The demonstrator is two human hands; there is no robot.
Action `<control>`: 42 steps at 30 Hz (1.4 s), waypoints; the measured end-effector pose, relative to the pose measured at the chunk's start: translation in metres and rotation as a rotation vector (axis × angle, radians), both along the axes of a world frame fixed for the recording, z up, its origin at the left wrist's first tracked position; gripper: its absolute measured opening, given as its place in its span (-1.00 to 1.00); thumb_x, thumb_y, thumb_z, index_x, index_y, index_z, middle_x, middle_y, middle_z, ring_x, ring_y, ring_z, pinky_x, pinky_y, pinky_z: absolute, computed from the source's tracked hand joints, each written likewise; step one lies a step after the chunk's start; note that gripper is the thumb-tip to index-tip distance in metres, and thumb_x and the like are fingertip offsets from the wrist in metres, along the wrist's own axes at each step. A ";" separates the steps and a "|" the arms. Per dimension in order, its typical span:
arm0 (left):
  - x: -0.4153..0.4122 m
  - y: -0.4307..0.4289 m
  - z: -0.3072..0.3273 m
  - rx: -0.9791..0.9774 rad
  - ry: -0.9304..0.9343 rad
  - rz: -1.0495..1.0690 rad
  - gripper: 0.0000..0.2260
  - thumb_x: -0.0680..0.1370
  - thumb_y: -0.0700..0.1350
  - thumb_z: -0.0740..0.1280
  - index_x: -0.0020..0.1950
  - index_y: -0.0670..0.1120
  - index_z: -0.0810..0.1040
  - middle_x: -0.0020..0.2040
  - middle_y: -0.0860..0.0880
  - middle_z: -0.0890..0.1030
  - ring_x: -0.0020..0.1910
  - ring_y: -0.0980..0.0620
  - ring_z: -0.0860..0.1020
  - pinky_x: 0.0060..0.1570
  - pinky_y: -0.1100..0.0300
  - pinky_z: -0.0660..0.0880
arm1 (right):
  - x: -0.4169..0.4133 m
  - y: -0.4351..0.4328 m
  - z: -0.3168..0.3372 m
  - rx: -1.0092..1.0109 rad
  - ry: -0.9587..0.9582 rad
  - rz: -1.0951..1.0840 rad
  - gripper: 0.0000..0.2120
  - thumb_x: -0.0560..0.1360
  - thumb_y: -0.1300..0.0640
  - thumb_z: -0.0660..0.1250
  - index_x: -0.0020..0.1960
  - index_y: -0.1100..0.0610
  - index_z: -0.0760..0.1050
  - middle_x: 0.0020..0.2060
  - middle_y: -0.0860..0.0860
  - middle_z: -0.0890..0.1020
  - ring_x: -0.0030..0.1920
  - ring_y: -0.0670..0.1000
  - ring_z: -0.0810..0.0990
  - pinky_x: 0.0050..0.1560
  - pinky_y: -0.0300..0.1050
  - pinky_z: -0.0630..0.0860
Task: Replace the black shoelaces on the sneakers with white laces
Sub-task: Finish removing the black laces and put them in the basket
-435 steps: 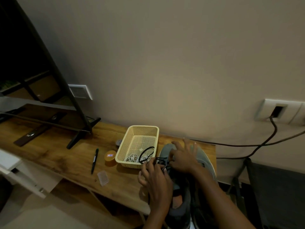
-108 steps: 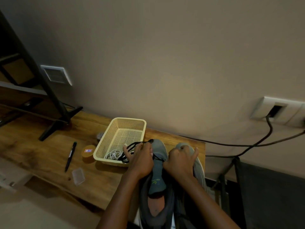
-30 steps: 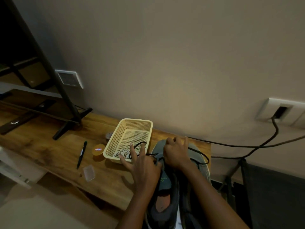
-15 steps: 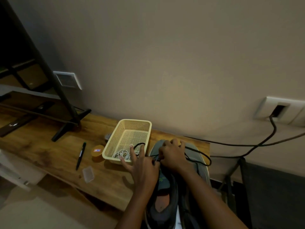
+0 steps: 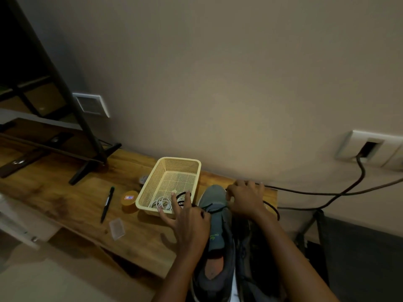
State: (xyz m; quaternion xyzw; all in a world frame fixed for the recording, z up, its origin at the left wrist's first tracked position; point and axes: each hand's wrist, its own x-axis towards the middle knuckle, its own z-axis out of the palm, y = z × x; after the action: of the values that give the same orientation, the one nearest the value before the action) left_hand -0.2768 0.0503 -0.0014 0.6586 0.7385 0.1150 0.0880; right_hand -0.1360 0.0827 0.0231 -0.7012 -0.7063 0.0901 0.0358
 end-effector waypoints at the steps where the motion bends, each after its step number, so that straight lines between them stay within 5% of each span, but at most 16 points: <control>1: 0.000 0.000 -0.001 0.001 -0.002 0.000 -0.80 0.55 0.07 0.22 -0.03 0.09 0.62 0.52 0.14 0.14 0.52 -0.06 -0.15 0.36 -0.30 -0.22 | -0.006 0.001 -0.002 0.014 0.022 0.028 -0.84 0.50 0.00 0.22 0.03 -0.01 0.51 0.22 0.00 0.43 0.31 0.14 0.25 0.39 0.26 0.03; 12: 0.002 0.000 0.000 0.011 0.013 0.028 -0.77 0.57 0.06 0.18 -0.02 0.07 0.61 0.53 0.13 0.13 0.52 -0.07 -0.15 0.34 -0.27 -0.24 | -0.025 0.001 -0.005 -0.027 -0.082 0.129 -0.72 0.56 0.06 0.13 0.14 0.15 0.52 0.29 0.07 0.34 0.37 0.20 0.16 0.38 0.36 -0.13; 19: 0.003 -0.001 0.000 0.024 0.000 0.033 -0.75 0.56 0.03 0.16 -0.03 0.04 0.63 0.53 0.11 0.13 0.52 -0.06 -0.14 0.28 -0.24 -0.32 | 0.011 -0.003 0.011 -0.100 -0.032 -0.051 -0.77 0.54 0.04 0.13 0.05 0.07 0.52 0.25 0.07 0.42 0.33 0.20 0.25 0.38 0.24 0.08; 26: 0.003 0.001 -0.002 0.013 -0.009 0.006 -0.77 0.56 0.04 0.18 0.00 0.07 0.63 0.53 0.12 0.12 0.52 -0.07 -0.15 0.29 -0.24 -0.32 | -0.032 -0.002 -0.010 -0.047 -0.046 0.111 -0.79 0.50 0.07 0.23 0.09 0.08 0.51 0.25 0.07 0.37 0.36 0.19 0.16 0.37 0.38 -0.20; 38: 0.003 -0.001 -0.003 0.027 -0.024 0.037 -0.76 0.58 0.05 0.17 0.02 0.05 0.62 0.53 0.10 0.12 0.52 -0.07 -0.14 0.30 -0.24 -0.29 | 0.016 -0.003 0.018 -0.187 -0.085 0.004 -0.73 0.57 0.03 0.11 0.10 0.12 0.51 0.30 0.08 0.37 0.37 0.20 0.19 0.40 0.27 0.05; 42: 0.004 0.000 -0.003 0.000 -0.018 0.020 -0.75 0.59 0.06 0.16 0.03 0.04 0.61 0.54 0.11 0.07 0.52 -0.07 -0.16 0.30 -0.24 -0.30 | -0.001 -0.001 0.006 -0.074 0.021 0.018 -0.80 0.54 0.04 0.15 0.07 0.04 0.50 0.27 0.04 0.38 0.37 0.16 0.18 0.41 0.28 -0.03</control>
State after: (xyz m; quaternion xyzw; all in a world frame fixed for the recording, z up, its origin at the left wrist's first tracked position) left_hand -0.2725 0.0506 -0.0039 0.6501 0.7442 0.1217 0.0934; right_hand -0.1369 0.0818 0.0291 -0.6947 -0.7084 0.1239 0.0167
